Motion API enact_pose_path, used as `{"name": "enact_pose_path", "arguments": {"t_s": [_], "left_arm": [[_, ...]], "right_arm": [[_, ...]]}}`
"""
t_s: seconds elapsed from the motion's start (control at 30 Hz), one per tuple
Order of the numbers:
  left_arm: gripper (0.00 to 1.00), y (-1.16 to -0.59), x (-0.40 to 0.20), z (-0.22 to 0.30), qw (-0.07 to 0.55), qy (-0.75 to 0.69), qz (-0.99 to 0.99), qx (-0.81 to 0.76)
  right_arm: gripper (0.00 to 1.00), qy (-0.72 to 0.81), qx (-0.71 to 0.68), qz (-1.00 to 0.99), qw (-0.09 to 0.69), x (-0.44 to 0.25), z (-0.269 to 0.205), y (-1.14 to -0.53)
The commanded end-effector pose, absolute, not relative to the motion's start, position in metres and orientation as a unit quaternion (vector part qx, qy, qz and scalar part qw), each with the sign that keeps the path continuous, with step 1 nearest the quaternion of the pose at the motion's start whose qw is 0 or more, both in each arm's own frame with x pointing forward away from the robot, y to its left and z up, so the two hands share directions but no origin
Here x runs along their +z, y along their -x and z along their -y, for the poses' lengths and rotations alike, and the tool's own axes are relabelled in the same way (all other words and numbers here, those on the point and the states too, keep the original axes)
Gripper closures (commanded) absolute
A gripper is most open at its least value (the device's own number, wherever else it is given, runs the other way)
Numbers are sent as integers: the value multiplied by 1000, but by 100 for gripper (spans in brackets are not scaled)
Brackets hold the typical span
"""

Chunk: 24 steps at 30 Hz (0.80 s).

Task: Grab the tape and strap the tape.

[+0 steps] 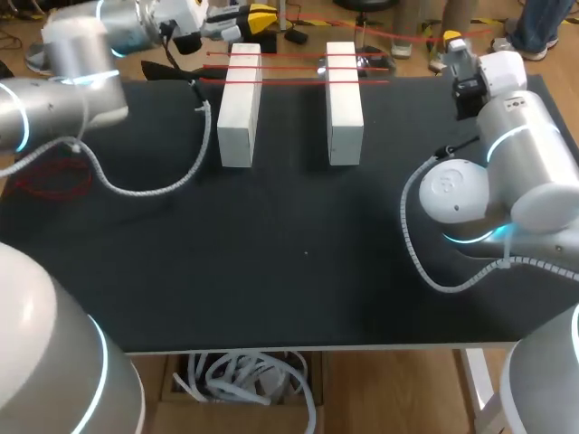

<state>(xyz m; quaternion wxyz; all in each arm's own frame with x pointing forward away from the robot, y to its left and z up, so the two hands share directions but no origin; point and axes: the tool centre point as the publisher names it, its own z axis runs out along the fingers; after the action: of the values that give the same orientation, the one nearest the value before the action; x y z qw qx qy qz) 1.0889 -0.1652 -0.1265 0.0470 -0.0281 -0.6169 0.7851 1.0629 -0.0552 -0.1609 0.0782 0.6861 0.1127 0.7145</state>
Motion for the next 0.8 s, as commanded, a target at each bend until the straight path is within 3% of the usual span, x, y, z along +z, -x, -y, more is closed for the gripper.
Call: {"name": "enact_pose_path", "arguments": {"t_s": [0.03, 0.8], "left_arm": [[100, -1075, -113, 166, 36, 5, 708, 705], [100, -1065, -110, 174, 21, -8, 822, 569]], "right_arm": [[100, -689, 712, -113, 79, -159, 55, -1063], [100, -689, 712, -113, 79, -159, 55, -1063]]}}
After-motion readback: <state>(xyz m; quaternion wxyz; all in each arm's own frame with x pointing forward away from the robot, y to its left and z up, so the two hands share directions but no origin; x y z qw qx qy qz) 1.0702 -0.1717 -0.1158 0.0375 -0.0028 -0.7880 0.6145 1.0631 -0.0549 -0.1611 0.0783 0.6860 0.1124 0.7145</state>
